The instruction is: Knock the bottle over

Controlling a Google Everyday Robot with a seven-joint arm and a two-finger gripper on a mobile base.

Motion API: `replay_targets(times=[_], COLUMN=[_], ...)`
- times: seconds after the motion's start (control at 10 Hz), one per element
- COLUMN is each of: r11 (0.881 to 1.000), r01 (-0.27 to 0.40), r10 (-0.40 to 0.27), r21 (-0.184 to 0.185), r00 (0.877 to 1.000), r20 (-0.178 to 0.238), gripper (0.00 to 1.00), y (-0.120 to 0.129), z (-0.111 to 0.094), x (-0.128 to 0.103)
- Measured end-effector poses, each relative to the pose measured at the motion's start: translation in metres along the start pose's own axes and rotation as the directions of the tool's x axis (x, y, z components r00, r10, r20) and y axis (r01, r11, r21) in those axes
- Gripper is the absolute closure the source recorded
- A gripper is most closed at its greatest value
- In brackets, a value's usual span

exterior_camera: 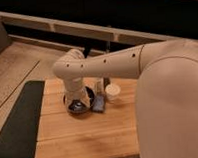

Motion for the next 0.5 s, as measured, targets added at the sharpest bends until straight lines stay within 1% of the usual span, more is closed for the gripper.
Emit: replay_targets(times=[0.2,0.4,0.5], r11=[1.000,0.999,0.999], r01=[-0.024,-0.043,-0.036], r10=[0.024,0.043,0.036], r21=[-0.003,-0.010,-0.012], r00=[0.999,0.999,0.999], r20=[-0.028,-0.033,-0.033], gripper=[0.35,0.35,0.35], y=[-0.012,-0.028,-0.035], z=[0.014,0.021,0.023], x=[-0.012,-0.030,-0.039])
